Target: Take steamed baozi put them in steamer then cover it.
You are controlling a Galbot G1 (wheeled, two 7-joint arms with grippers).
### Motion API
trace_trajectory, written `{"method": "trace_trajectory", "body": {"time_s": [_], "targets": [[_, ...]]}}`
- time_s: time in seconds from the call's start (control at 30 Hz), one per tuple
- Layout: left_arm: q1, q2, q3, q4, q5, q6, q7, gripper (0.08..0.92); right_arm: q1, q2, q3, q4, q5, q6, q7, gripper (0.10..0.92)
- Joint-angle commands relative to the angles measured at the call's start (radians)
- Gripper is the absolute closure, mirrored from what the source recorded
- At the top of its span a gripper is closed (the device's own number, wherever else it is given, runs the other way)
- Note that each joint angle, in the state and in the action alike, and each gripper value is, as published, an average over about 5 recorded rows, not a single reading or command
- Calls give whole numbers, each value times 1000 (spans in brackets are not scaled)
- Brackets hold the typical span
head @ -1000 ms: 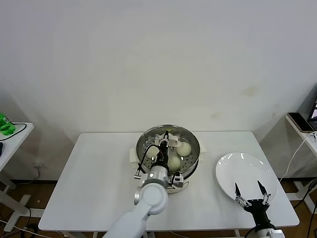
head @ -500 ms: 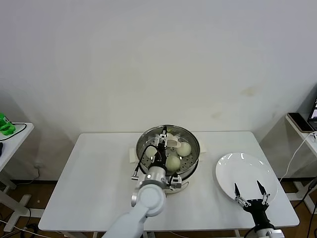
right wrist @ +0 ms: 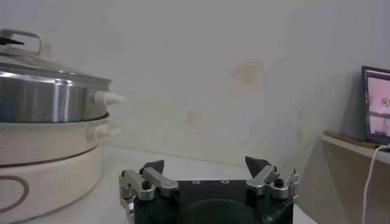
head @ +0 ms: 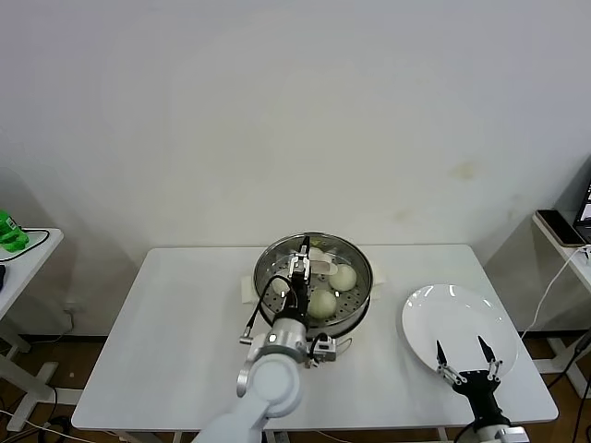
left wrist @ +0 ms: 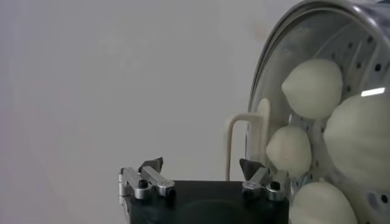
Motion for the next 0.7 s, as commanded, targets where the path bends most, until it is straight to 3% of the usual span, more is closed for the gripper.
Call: {"method": "trace_trajectory", "body": {"time_s": [0.03,0.4,0.7], "targets": [[78,25,-28,-134,-9,-4,3,177,0,2,0,-1,0,0,1,203],[246,91,-167,-352,-88,-35,-32,177,-8,-7,-3,13,0,-8,7,203],[477,87,-418,-433,-418,-131,-197,177,-48,-53,-18,68,40,-28,27,203]]}}
